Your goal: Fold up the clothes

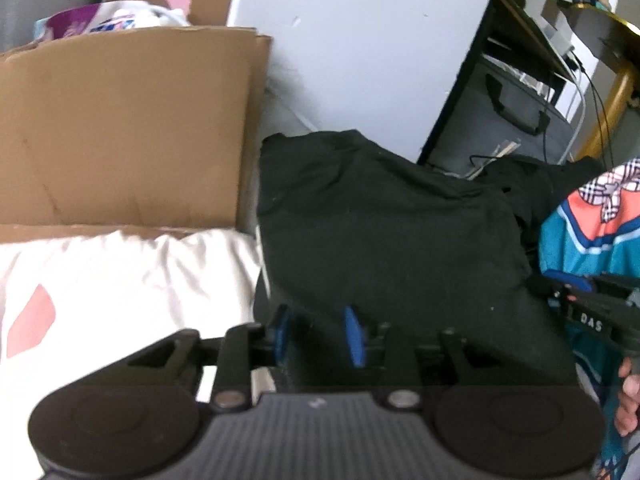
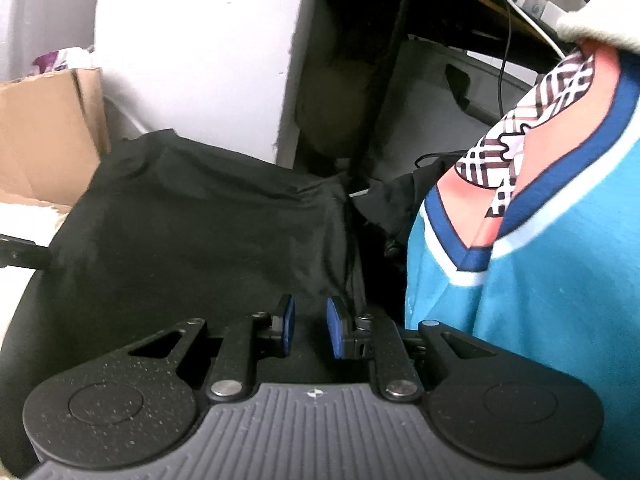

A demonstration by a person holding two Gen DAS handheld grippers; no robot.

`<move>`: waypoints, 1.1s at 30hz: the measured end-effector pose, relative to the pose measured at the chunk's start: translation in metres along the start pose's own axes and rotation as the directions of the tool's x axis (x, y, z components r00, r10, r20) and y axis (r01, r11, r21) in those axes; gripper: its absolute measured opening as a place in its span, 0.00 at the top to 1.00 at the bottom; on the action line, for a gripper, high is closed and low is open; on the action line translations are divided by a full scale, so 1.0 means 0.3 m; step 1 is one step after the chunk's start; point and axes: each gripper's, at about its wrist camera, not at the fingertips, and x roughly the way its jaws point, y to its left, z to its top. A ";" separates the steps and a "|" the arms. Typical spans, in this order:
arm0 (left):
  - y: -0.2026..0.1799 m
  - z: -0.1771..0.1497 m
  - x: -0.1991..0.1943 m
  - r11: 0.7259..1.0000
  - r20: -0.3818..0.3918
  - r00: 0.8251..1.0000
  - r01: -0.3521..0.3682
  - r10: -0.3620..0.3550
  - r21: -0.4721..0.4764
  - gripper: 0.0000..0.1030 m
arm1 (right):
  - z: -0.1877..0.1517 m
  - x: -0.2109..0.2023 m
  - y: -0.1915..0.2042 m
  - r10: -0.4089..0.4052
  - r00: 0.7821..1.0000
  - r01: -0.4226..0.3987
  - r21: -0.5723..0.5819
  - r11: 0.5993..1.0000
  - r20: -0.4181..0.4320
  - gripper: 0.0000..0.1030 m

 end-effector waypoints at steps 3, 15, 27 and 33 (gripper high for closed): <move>0.013 -0.033 -0.017 0.999 -0.015 1.000 -0.002 0.001 -0.038 0.65 | -0.024 -0.023 0.015 0.001 1.000 -0.001 -0.013 1.000 -0.008 0.76; 0.022 -0.169 -0.027 0.988 -0.089 0.992 0.076 -0.088 -0.135 0.64 | -0.124 0.001 0.000 -0.047 0.994 0.043 -0.043 0.998 -0.097 0.77; 0.023 -0.251 -0.039 0.978 -0.152 0.977 0.122 -0.148 -0.170 0.63 | -0.147 -0.095 0.007 -0.055 0.993 0.052 -0.031 0.998 -0.106 0.77; 0.026 -0.276 -0.051 0.979 -0.167 0.973 0.132 -0.157 -0.154 0.76 | -0.147 -0.149 0.039 -0.001 0.996 -0.002 -0.035 0.999 -0.088 0.77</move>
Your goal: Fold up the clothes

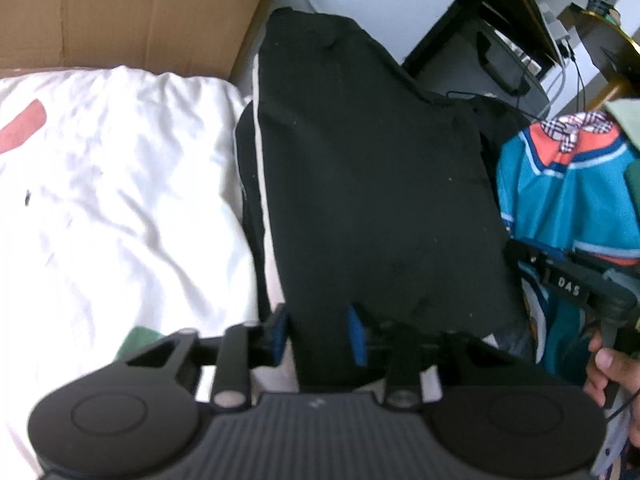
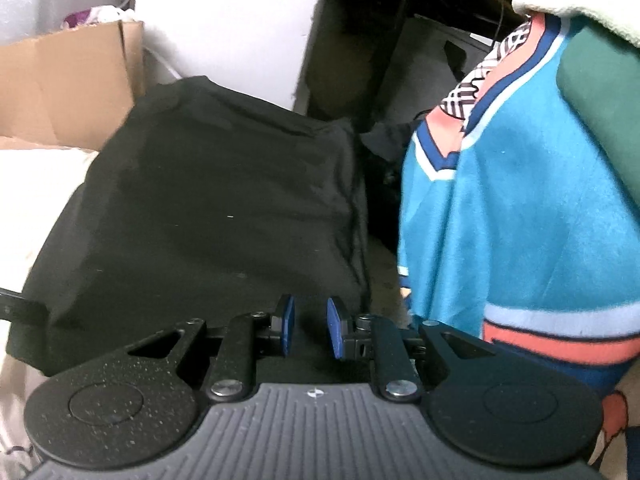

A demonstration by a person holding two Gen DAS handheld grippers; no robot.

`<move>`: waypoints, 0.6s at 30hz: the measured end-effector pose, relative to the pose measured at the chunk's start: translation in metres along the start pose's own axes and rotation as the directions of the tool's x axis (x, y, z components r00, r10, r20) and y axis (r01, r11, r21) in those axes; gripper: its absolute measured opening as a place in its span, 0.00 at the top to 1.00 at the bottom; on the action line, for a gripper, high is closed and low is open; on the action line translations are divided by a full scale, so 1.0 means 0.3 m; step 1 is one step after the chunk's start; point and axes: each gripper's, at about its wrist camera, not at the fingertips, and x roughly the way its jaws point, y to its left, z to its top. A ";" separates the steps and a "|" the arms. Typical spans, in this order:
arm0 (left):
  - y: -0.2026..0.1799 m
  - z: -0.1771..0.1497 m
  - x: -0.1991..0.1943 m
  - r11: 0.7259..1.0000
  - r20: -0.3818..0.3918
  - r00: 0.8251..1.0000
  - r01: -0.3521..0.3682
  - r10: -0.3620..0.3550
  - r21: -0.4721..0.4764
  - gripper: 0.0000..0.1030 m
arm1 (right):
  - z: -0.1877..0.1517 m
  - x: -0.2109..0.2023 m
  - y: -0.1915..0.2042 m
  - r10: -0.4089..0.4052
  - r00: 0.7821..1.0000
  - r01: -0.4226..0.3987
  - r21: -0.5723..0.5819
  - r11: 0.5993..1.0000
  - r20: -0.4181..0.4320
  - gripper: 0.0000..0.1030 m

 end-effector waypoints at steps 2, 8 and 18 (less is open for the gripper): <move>0.004 -0.001 -0.006 1.000 0.002 1.000 -0.004 0.004 0.011 0.90 | -0.009 0.008 -0.001 0.011 1.000 -0.011 0.006 1.000 -0.012 0.77; 0.009 -0.007 -0.038 1.000 0.004 1.000 -0.003 0.003 0.012 0.96 | -0.040 0.046 -0.024 0.014 0.997 -0.011 0.054 0.999 -0.071 0.77; 0.003 -0.020 -0.065 0.998 -0.087 0.994 -0.065 0.064 0.001 0.92 | -0.120 0.029 -0.058 0.009 0.987 0.010 0.122 0.992 -0.158 0.75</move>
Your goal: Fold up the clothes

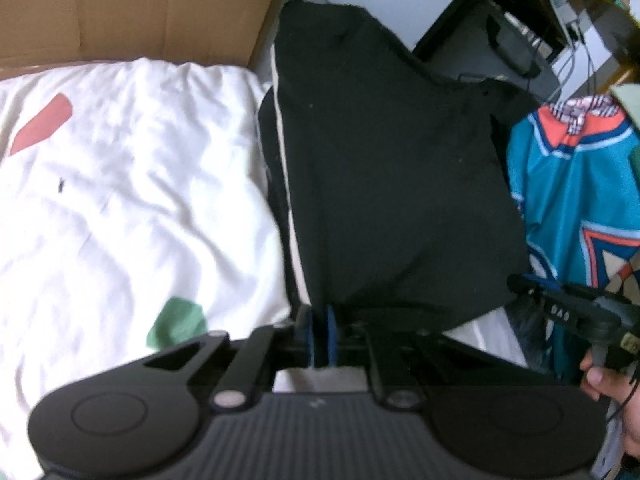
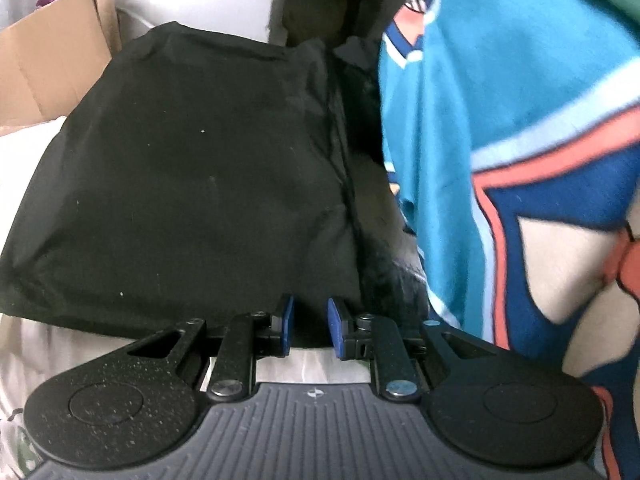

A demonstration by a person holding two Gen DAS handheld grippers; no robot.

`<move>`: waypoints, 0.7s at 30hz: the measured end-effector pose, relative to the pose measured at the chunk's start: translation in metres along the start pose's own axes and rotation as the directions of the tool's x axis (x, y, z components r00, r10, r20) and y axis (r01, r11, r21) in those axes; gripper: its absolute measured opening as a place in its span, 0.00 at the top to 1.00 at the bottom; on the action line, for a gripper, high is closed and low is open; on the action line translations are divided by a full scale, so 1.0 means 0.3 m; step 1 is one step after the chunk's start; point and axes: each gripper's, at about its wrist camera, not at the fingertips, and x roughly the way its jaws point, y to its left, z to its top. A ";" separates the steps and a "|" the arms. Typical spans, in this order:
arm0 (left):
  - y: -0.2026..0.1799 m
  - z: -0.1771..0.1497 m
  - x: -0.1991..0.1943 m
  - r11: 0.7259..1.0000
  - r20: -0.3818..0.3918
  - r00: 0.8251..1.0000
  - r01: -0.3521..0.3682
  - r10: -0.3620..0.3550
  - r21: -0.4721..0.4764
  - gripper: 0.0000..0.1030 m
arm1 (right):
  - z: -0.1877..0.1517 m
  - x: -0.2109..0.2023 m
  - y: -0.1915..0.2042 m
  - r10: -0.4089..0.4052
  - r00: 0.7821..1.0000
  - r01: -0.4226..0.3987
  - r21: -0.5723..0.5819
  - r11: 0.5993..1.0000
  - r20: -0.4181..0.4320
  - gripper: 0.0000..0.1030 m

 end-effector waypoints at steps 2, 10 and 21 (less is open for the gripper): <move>-0.010 0.002 -0.026 1.000 -0.021 1.000 -0.015 0.015 0.002 0.88 | -0.001 -0.009 -0.002 0.011 1.000 -0.011 0.026 1.000 -0.021 0.74; -0.072 0.027 -0.125 0.994 -0.066 0.992 -0.104 0.105 0.029 0.52 | 0.048 -0.060 0.033 0.054 0.995 -0.051 0.037 0.998 -0.083 0.54; -0.153 0.069 -0.337 0.977 -0.064 0.975 -0.214 0.215 0.028 0.16 | 0.125 -0.190 0.038 0.142 0.978 -0.128 0.100 0.987 -0.152 0.10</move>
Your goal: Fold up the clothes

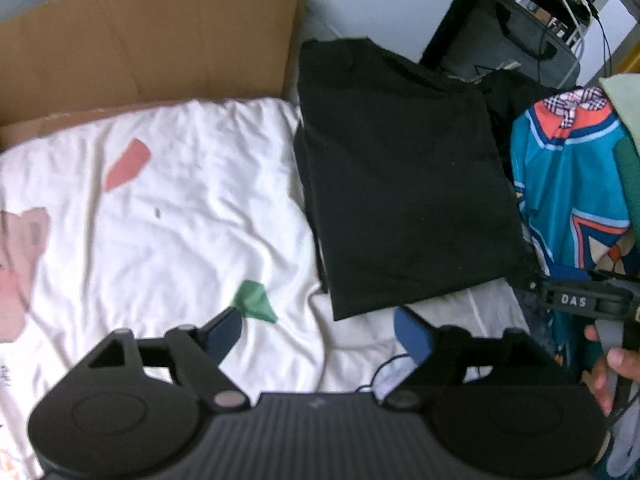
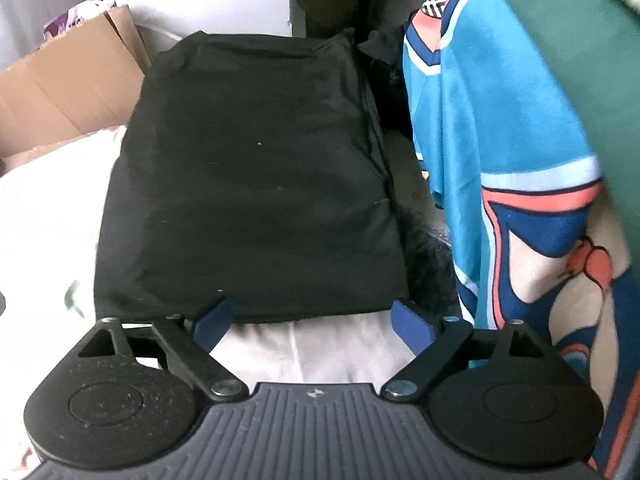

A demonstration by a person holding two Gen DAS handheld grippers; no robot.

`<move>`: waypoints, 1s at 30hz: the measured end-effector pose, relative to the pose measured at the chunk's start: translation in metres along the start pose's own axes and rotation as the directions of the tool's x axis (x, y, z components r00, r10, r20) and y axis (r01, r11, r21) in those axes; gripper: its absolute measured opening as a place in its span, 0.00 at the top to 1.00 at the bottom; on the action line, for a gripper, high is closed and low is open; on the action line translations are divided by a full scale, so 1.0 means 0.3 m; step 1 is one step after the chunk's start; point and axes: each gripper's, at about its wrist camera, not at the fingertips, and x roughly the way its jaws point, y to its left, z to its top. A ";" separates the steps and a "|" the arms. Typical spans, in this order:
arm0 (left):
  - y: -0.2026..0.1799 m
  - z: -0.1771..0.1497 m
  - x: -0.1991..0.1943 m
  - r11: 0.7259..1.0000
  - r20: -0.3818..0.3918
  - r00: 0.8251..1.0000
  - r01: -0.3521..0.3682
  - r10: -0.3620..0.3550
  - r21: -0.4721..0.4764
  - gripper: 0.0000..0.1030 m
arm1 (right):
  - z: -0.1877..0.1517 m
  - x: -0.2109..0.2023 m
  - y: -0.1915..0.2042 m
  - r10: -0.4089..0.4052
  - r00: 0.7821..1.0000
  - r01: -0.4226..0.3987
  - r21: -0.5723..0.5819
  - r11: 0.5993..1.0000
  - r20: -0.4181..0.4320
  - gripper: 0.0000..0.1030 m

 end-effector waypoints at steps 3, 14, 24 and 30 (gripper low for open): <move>-0.010 0.018 -0.056 1.000 0.006 1.000 -0.014 0.014 -0.004 0.15 | 0.010 -0.058 0.005 0.008 1.000 -0.008 0.006 1.000 -0.001 0.08; -0.018 0.046 -0.280 0.994 0.036 0.995 -0.092 0.094 -0.053 0.08 | 0.081 -0.280 0.012 0.046 0.999 -0.046 0.021 0.999 0.001 0.05; 0.025 0.079 -0.486 0.986 0.025 0.990 -0.132 0.135 -0.102 0.06 | 0.125 -0.451 0.053 0.083 0.996 -0.083 -0.002 0.997 -0.018 0.01; 0.062 0.079 -0.624 0.979 0.009 0.989 -0.147 0.150 -0.139 0.04 | 0.158 -0.572 0.073 0.106 0.994 -0.106 0.002 0.994 -0.005 0.01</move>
